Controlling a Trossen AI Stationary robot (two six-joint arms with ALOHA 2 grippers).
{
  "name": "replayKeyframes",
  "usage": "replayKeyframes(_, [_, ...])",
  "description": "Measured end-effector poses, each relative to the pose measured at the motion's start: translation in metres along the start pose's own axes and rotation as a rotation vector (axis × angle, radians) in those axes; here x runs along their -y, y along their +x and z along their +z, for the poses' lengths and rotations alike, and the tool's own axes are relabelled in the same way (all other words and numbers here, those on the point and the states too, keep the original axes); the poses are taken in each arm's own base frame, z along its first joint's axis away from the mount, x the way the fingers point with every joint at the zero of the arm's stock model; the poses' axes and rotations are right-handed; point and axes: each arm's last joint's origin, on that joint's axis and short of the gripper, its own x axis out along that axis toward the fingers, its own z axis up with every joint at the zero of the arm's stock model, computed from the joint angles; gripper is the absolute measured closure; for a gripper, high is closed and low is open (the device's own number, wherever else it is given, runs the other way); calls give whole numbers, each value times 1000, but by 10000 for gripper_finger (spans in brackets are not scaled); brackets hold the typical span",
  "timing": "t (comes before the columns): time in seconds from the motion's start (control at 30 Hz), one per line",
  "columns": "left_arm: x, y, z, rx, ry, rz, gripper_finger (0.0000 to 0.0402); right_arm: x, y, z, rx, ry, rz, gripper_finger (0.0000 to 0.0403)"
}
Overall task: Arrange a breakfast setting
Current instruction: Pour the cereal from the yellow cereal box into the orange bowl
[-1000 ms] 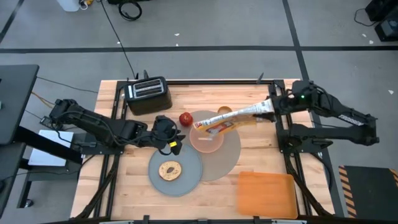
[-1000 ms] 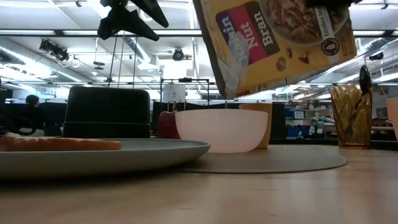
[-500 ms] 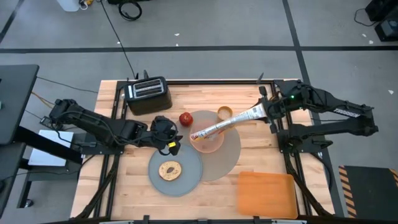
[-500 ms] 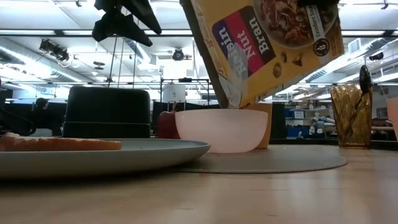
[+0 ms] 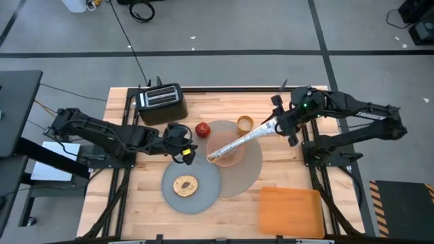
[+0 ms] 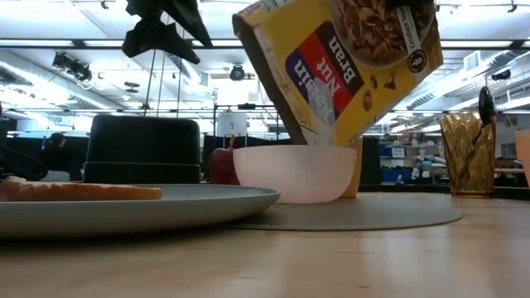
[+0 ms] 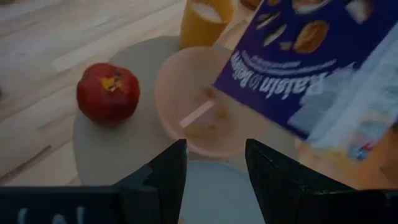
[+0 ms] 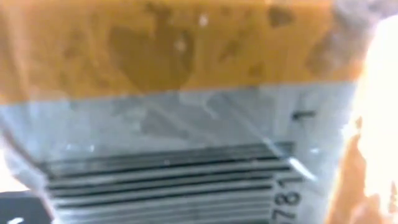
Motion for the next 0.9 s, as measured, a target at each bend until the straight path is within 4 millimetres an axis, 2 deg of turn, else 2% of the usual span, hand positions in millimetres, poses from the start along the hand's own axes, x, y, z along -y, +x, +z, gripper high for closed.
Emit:
replayKeyframes(0.3, [-2, -6, 2, 1, 1, -2, 230, 1, 9, 12, -34, -130, -7, 252])
replayKeyframes(0.53, [-3, -6, 1, -1, -1, 1, 230, -1, 17, 14, -44, -138, 18, 252])
replayKeyframes(0.9, [-2, -6, 2, 0, -2, -1, 230, 0, 16, 14, -66, 68, -20, 249])
